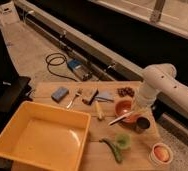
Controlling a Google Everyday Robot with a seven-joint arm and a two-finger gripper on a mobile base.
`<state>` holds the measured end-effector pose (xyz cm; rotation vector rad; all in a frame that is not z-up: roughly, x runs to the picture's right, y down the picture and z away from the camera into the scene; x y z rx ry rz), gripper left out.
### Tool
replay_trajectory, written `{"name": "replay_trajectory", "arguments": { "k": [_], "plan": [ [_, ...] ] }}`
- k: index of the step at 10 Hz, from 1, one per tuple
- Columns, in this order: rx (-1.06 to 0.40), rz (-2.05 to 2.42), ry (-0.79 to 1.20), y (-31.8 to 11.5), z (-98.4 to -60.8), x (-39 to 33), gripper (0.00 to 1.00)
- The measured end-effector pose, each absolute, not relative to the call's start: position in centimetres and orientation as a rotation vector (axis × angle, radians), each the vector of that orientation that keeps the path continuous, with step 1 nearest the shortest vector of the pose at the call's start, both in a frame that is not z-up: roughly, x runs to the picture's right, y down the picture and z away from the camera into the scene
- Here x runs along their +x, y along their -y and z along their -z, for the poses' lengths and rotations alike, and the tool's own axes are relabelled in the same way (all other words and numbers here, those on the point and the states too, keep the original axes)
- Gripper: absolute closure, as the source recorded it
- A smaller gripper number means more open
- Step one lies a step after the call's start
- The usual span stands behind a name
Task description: Place brush in metal cup
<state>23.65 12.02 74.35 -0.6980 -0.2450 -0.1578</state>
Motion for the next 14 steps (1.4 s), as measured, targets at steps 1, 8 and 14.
{"name": "replay_trajectory", "arguments": {
  "k": [1, 8, 14],
  "plan": [
    [-0.701, 0.162, 0.243, -12.0, -74.4, 23.6, 0.87],
    [-0.791, 0.092, 0.168, -15.4, -74.8, 24.4, 0.87],
    [-0.842, 0.040, 0.215, -17.7, -74.6, 23.2, 0.85]
  ]
}}
